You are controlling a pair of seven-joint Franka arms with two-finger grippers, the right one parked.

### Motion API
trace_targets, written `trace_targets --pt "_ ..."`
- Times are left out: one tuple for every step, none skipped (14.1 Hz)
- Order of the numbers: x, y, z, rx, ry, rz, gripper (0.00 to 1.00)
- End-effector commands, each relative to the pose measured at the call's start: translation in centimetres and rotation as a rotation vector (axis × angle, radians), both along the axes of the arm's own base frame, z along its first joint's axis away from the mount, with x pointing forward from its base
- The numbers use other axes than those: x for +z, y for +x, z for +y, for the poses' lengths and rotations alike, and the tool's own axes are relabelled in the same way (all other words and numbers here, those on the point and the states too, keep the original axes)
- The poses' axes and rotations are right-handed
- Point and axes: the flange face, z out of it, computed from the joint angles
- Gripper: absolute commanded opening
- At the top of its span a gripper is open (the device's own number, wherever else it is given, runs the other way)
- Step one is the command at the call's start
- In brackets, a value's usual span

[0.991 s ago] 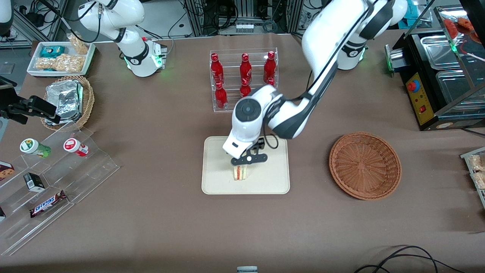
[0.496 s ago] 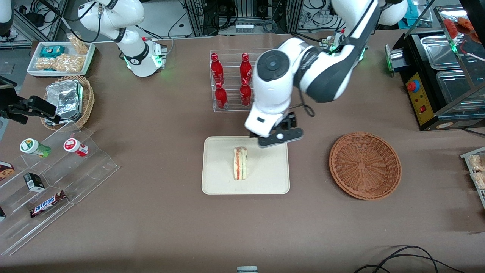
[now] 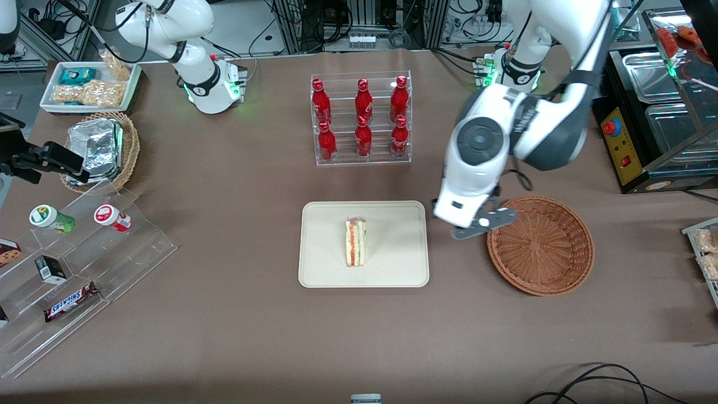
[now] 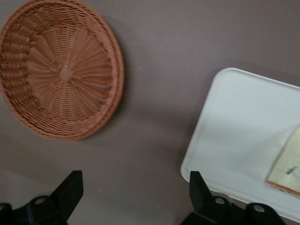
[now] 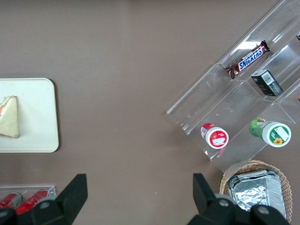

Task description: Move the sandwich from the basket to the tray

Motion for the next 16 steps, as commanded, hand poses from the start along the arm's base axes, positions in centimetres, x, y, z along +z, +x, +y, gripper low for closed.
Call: trace_targets --pt "1.7 -1.4 4.3 0.027 0.013 -0.005 1.0" --pt "2.0 -1.5 5.6 0.013 0.011 0.0 1.0" --pt "2.4 -1.8 7.0 -0.013 0.005 0.011 1.0" --pt "2.8 -2.0 8.7 -0.014 0.002 0.024 1.0" --pt "3.2 -2.2 10.0 -0.012 0.004 0.034 1.0" --pt "3.9 -2.6 10.8 -0.032 0.003 0.041 1.0" --pt "4.6 -3.0 11.7 -0.055 0.003 0.053 1.0" --pt "5.1 -2.9 13.5 -0.067 -0.001 0.075 1.0" --pt "5.9 -3.2 14.1 -0.093 -0.022 0.085 1.0" --pt "6.7 -3.2 15.8 -0.112 -0.047 0.087 1.0" --pt "7.8 -3.2 17.9 -0.136 -0.086 0.098 1.0" --pt "8.7 -3.4 18.5 -0.178 -0.113 0.115 1.0" --pt "9.7 -3.4 20.3 -0.204 -0.126 0.117 1.0" --pt "10.3 -3.3 22.0 -0.236 -0.136 0.112 1.0" --pt "11.3 -3.4 22.3 -0.283 -0.143 0.098 1.0" --pt "12.0 -3.3 22.5 -0.321 -0.145 0.087 1.0"
